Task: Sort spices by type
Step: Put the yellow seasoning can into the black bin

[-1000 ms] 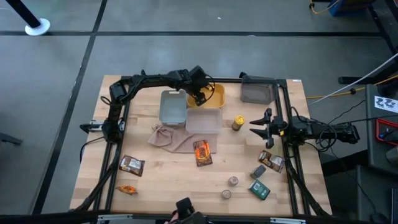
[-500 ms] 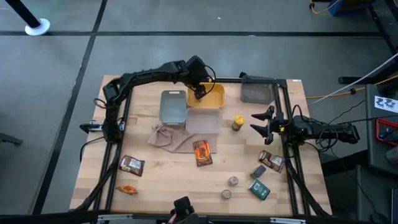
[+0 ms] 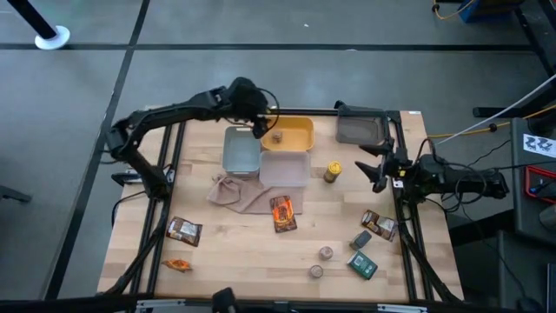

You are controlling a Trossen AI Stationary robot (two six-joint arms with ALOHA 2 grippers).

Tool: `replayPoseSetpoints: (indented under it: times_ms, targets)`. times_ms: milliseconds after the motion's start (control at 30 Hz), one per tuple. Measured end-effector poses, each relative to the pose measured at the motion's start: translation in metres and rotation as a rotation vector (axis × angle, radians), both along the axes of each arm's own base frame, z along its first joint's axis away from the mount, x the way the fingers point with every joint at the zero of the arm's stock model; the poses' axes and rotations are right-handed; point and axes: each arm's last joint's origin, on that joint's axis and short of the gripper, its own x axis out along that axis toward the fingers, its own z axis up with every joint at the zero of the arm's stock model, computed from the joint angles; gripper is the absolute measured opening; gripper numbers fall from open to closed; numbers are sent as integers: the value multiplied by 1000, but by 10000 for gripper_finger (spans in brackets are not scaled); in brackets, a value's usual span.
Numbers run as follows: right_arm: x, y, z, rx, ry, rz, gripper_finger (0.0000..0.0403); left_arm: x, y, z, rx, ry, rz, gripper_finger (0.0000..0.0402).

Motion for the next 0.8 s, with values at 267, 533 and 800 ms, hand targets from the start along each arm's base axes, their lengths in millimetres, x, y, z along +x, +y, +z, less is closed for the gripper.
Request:
replayPoseSetpoints:
  times_ms: [267,533,800]
  targets:
    - [27,1,10,12,249,-4,292,-51,-26,-11,22,-106,48,235]
    - [71,2,28,52,588,-22,292,-74,-40,-23,21,-118,51,235]
    - [117,4,29,146,898,-77,292,-74,-41,-28,14,-108,48,235]
